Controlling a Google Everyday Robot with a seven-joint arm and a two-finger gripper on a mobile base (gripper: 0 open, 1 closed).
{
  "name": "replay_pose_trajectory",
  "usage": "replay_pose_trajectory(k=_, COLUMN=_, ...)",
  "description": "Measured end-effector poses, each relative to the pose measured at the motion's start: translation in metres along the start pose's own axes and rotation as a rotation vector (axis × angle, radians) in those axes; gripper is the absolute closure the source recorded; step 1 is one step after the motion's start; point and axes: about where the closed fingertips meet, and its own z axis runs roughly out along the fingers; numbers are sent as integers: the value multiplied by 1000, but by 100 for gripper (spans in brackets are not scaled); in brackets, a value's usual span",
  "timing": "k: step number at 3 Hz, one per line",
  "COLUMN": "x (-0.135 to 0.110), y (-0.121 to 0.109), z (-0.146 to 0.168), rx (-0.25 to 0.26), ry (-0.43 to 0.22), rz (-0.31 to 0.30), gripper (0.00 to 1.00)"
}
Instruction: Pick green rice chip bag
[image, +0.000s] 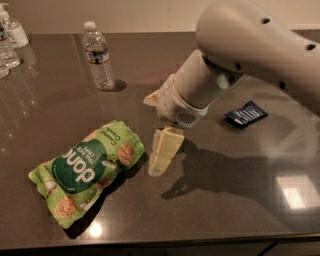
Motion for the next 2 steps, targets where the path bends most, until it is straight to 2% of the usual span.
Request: replay_pose_trajectory(k=2, x=-22, y=-10, z=47, rx=-74, ry=-32, rz=-2, gripper=0)
